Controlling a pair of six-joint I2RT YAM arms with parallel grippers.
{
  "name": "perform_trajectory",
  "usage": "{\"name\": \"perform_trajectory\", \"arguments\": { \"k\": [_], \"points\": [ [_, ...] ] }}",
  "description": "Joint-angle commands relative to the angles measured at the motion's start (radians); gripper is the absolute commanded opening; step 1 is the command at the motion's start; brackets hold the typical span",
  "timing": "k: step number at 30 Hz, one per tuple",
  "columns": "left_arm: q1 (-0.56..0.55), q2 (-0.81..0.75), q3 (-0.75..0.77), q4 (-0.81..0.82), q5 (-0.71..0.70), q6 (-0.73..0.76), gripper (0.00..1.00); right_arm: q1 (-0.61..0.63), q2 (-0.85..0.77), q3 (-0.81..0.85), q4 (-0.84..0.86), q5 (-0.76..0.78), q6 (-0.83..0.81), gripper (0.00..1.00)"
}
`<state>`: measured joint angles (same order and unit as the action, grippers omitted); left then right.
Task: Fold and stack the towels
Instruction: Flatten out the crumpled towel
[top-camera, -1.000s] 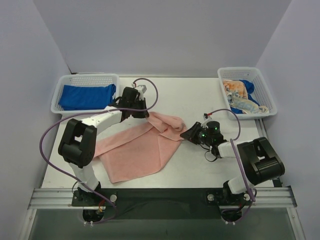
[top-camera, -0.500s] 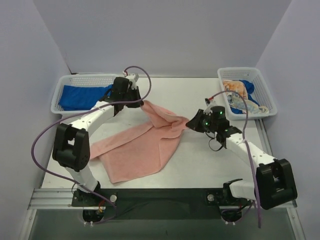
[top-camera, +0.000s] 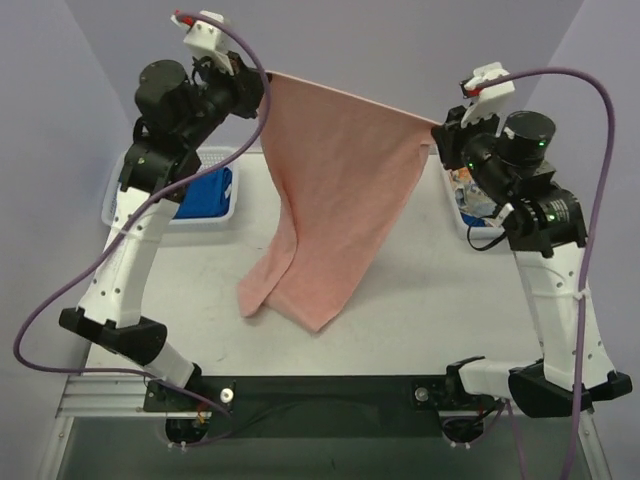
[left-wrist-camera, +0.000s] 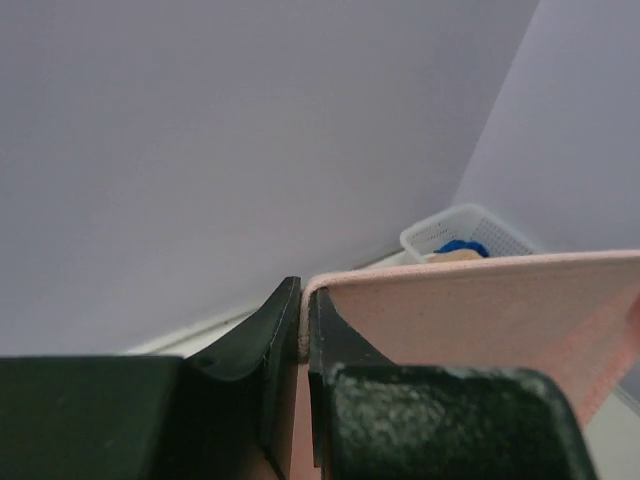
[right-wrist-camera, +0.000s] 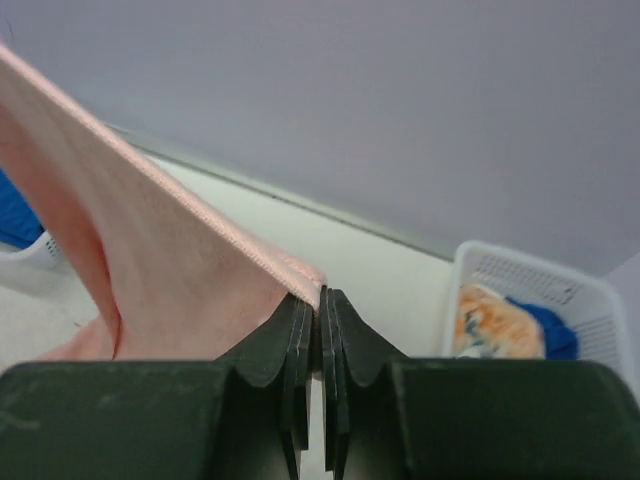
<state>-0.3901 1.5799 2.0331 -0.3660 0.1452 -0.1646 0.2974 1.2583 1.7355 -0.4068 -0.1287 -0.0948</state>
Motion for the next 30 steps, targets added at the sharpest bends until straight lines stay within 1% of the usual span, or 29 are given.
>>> {"name": "perform_trajectory", "arguments": {
  "k": [1, 4, 7, 9, 13, 16, 21, 25, 30],
  "points": [
    [0.014, -0.050, 0.209, -0.065, -0.125, 0.079, 0.00, -0.012, 0.013, 0.198, -0.084, 0.166, -0.226, 0.00],
    [-0.006, -0.075, 0.306, -0.067, -0.111, 0.102, 0.00, -0.011, 0.016, 0.284, -0.070, 0.153, -0.289, 0.00],
    [-0.041, -0.121, 0.335, -0.067, -0.099, 0.132, 0.00, -0.007, -0.003, 0.354, -0.049, 0.137, -0.324, 0.00],
    [-0.056, -0.152, 0.334, -0.060, -0.084, 0.142, 0.00, -0.007, -0.043, 0.366, -0.030, 0.105, -0.335, 0.00],
    [-0.059, -0.273, 0.291, 0.008, -0.024, 0.135, 0.00, -0.007, -0.125, 0.371, 0.020, 0.034, -0.339, 0.00],
    [-0.059, -0.328, 0.280, 0.038, 0.020, 0.116, 0.00, -0.007, -0.183, 0.384, 0.040, -0.021, -0.338, 0.00],
    [-0.058, -0.376, 0.285, 0.070, 0.131, 0.077, 0.00, -0.007, -0.246, 0.423, 0.080, -0.080, -0.335, 0.00],
    [-0.056, -0.402, 0.305, 0.111, 0.211, 0.040, 0.00, -0.007, -0.252, 0.479, 0.112, -0.121, -0.313, 0.00],
    [-0.056, -0.394, 0.361, 0.137, 0.232, -0.009, 0.00, -0.009, -0.249, 0.506, 0.163, -0.137, -0.289, 0.00]
  ]
}}
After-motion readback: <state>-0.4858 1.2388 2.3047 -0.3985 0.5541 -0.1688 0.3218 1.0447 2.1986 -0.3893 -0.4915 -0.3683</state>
